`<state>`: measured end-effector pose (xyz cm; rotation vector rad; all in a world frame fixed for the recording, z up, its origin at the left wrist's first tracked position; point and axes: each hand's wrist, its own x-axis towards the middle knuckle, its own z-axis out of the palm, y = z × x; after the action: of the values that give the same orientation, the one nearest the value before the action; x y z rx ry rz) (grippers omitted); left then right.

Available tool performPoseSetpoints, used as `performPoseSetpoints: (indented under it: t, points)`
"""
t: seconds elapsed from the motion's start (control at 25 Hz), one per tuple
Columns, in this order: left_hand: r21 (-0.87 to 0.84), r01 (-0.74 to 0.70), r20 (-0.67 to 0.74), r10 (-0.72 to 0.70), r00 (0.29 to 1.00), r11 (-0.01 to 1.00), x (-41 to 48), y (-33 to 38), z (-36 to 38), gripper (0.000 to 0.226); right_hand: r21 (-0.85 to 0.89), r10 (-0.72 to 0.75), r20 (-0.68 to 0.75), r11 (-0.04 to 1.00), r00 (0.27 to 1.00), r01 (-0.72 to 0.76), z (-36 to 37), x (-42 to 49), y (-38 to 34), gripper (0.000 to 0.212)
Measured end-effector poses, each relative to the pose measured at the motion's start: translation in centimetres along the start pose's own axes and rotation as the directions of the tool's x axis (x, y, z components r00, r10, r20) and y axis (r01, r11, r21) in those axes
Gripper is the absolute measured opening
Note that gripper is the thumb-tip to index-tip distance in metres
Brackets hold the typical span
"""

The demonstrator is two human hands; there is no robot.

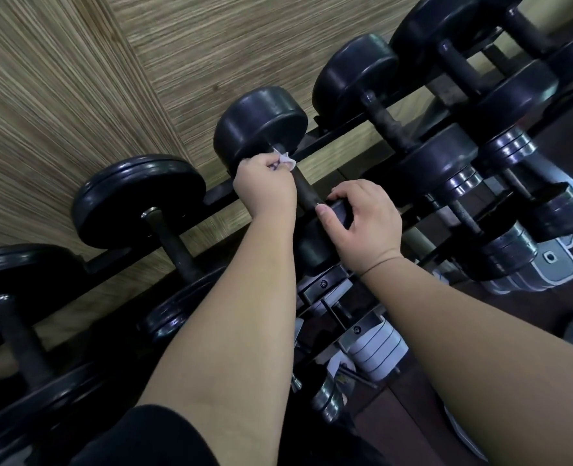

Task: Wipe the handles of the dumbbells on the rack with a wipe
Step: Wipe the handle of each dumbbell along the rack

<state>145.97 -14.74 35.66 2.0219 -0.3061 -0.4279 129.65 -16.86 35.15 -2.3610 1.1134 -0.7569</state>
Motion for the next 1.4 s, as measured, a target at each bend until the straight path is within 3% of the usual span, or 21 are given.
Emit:
performPoseSetpoints:
  t: [0.16, 0.32, 0.6, 0.76, 0.88, 1.0, 1.12, 1.24, 1.4]
  points:
    - [0.043, -0.033, 0.017, 0.033, 0.999, 0.999, -1.3, -0.5, -0.8, 0.006, 0.009, -0.027, -0.028, 1.0, 0.999, 0.027, 0.1, -0.1, 0.1, 0.035]
    - [0.078, -0.017, 0.065, 0.012, 0.998, 0.997, -3.0, -0.9, -1.2, 0.008, 0.003, -0.033, -0.025, 0.999, 0.999, 0.033, 0.1, 0.1, 0.1, 0.032]
    - [-0.028, 0.002, -0.104, -0.005, 0.995, 1.0, -0.1, 0.7, -0.4, 0.017, 0.025, -0.022, -0.02, 0.999, 1.0, 0.023, 0.0, 0.1, 0.2, 0.03]
    - [-0.046, -0.008, -0.041, 0.006, 0.999, 0.999, -0.9, -0.1, -0.1, 0.019, 0.048, -0.041, -0.034, 0.998, 0.999, 0.042, 0.2, 0.1, 0.3, 0.03]
    - [-0.05, 0.001, 0.014, 0.0, 1.0, 0.999, -2.3, -0.8, -0.3, 0.006, 0.066, -0.041, -0.047, 0.997, 0.998, 0.044, 0.2, 0.2, 0.3, 0.03]
    - [-0.071, 0.004, 0.05, -0.001, 0.999, 0.997, -3.7, -1.4, -0.3, 0.023, 0.084, -0.053, -0.057, 0.995, 0.997, 0.058, 0.3, 0.2, 0.4, 0.028]
    - [-0.138, -0.013, -0.039, 0.008, 0.999, 0.99, -2.2, -1.5, 0.2, 0.016, 0.099, -0.063, -0.057, 0.993, 0.996, 0.069, 0.3, 0.2, 0.5, 0.026]
    - [-0.057, -0.066, -0.183, 0.054, 0.982, 0.996, 0.0, -1.0, 0.7, 0.011, 0.115, -0.069, -0.066, 0.99, 0.995, 0.076, 0.4, 0.3, 0.4, 0.024]
    - [-0.054, -0.03, -0.15, 0.022, 0.988, 0.998, -0.9, -1.9, 1.1, 0.018, 0.132, -0.078, -0.099, 0.987, 0.992, 0.091, 0.4, 0.3, 0.7, 0.02]
